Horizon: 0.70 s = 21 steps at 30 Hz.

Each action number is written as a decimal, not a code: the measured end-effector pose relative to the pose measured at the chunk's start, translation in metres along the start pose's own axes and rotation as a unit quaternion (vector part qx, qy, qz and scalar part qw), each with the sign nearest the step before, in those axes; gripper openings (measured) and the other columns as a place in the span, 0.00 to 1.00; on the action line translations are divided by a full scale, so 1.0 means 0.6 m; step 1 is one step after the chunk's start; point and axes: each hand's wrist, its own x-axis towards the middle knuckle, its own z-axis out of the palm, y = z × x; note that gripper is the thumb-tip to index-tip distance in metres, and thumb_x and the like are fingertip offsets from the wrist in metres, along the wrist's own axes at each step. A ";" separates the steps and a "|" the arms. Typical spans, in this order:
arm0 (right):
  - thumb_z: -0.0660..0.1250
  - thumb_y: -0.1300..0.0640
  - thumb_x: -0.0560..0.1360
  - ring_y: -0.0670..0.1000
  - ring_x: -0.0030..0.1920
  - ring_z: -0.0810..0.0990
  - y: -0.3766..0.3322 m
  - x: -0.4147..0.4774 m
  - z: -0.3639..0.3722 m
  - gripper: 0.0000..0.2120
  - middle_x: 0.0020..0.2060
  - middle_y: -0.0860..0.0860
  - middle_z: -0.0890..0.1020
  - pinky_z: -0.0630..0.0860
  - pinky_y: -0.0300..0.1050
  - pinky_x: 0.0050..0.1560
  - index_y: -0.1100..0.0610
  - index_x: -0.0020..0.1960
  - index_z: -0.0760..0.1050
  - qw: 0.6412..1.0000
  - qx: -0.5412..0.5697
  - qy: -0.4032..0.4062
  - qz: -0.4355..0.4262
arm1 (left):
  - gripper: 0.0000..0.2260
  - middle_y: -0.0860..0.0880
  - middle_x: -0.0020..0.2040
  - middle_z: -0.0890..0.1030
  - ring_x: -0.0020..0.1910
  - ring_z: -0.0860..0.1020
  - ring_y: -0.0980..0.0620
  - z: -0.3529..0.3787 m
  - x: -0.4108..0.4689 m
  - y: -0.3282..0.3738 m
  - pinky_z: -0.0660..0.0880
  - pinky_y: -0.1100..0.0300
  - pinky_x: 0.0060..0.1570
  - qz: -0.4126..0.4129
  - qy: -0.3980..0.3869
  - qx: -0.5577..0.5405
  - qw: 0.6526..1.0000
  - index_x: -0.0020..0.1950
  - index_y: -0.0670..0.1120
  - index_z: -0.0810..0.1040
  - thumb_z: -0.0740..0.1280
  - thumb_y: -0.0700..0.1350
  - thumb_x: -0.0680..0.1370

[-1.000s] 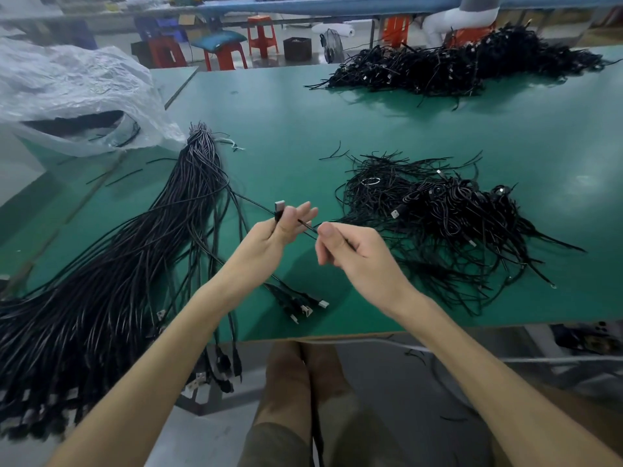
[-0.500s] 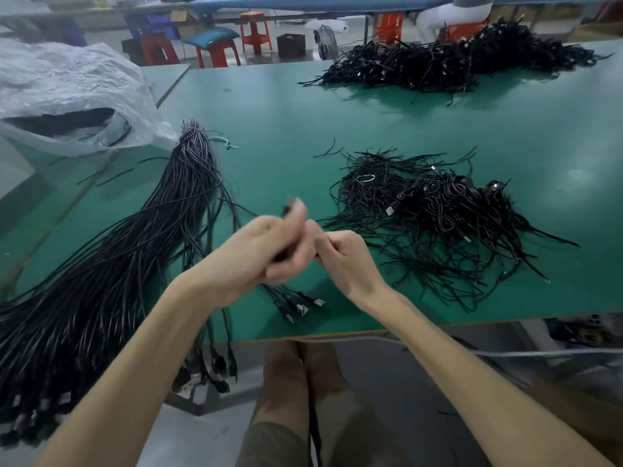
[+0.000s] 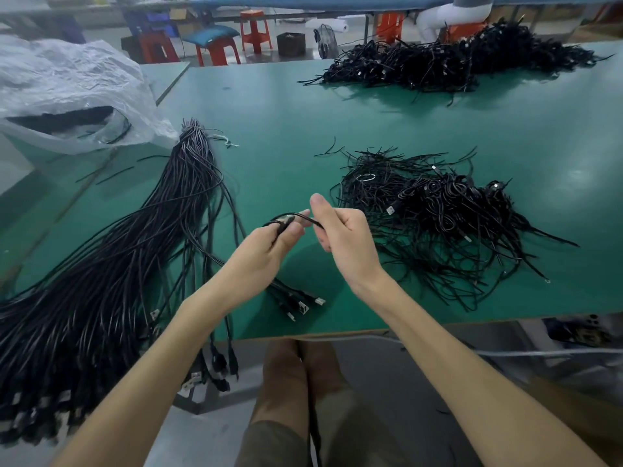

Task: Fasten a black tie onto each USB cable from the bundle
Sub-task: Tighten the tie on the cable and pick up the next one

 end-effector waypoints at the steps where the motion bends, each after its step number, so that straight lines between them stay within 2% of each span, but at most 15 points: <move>1: 0.59 0.58 0.86 0.40 0.22 0.67 -0.002 0.000 0.001 0.28 0.20 0.41 0.64 0.66 0.27 0.30 0.54 0.27 0.61 1.000 0.023 0.005 0.008 | 0.26 0.52 0.61 0.80 0.58 0.78 0.52 -0.001 -0.001 0.000 0.70 0.57 0.65 0.007 -0.020 -0.024 0.999 0.74 0.50 0.74 0.52 0.61 0.83; 4: 0.59 0.55 0.86 0.45 0.25 0.59 -0.009 0.001 0.001 0.31 0.21 0.43 0.62 0.61 0.34 0.30 0.49 0.23 0.62 0.998 0.053 0.022 0.016 | 0.26 0.55 0.70 0.77 0.69 0.74 0.63 -0.006 -0.002 -0.003 0.66 0.62 0.74 0.011 -0.052 -0.069 0.996 0.78 0.46 0.70 0.52 0.57 0.84; 7: 0.59 0.56 0.86 0.45 0.26 0.58 -0.014 -0.004 0.001 0.31 0.22 0.44 0.61 0.59 0.37 0.30 0.47 0.24 0.70 0.999 0.052 0.007 0.008 | 0.24 0.57 0.73 0.75 0.74 0.70 0.61 0.000 -0.003 -0.002 0.64 0.63 0.75 0.010 -0.034 -0.158 0.987 0.78 0.47 0.69 0.52 0.56 0.85; 8: 0.59 0.56 0.86 0.45 0.26 0.57 -0.015 -0.008 0.005 0.29 0.23 0.44 0.61 0.57 0.38 0.30 0.49 0.25 0.70 0.999 0.043 -0.002 0.001 | 0.25 0.57 0.73 0.75 0.74 0.70 0.60 0.003 -0.002 0.001 0.64 0.62 0.75 0.003 -0.017 -0.211 0.977 0.78 0.47 0.69 0.51 0.57 0.86; 11: 0.59 0.55 0.86 0.47 0.27 0.57 -0.011 -0.020 0.023 0.29 0.23 0.49 0.61 0.55 0.42 0.30 0.58 0.27 0.60 1.000 0.006 -0.025 -0.011 | 0.29 0.52 0.74 0.76 0.75 0.71 0.55 0.019 0.001 0.016 0.67 0.61 0.74 -0.008 0.021 -0.370 0.929 0.78 0.45 0.69 0.50 0.61 0.85; 14: 0.59 0.52 0.86 0.46 0.26 0.58 -0.005 -0.024 0.034 0.29 0.22 0.46 0.62 0.56 0.43 0.32 0.53 0.26 0.59 0.999 -0.028 -0.030 -0.010 | 0.30 0.48 0.73 0.76 0.74 0.73 0.50 0.025 0.006 0.034 0.73 0.60 0.68 -0.012 0.035 -0.505 0.862 0.77 0.42 0.69 0.48 0.61 0.86; 17: 0.58 0.50 0.86 0.47 0.26 0.57 0.004 -0.022 0.033 0.30 0.22 0.45 0.61 0.56 0.45 0.32 0.50 0.26 0.58 0.999 -0.046 -0.027 -0.008 | 0.30 0.47 0.72 0.77 0.72 0.75 0.50 0.014 0.009 0.046 0.76 0.61 0.63 -0.019 0.039 -0.584 0.811 0.76 0.41 0.69 0.44 0.60 0.86; 19: 0.59 0.51 0.86 0.46 0.26 0.57 0.013 -0.023 0.031 0.30 0.22 0.44 0.60 0.56 0.44 0.31 0.49 0.26 0.57 0.998 -0.057 -0.026 -0.005 | 0.29 0.47 0.68 0.81 0.67 0.79 0.51 0.007 0.008 0.051 0.77 0.61 0.61 -0.025 0.051 -0.633 0.772 0.71 0.41 0.74 0.45 0.59 0.87; 21: 0.59 0.50 0.86 0.47 0.25 0.57 0.020 -0.023 0.029 0.29 0.22 0.44 0.60 0.55 0.42 0.30 0.48 0.26 0.57 0.997 -0.073 -0.030 -0.008 | 0.26 0.50 0.59 0.85 0.57 0.84 0.53 0.003 0.006 0.051 0.79 0.59 0.59 -0.034 0.070 -0.673 0.735 0.64 0.42 0.79 0.49 0.59 0.87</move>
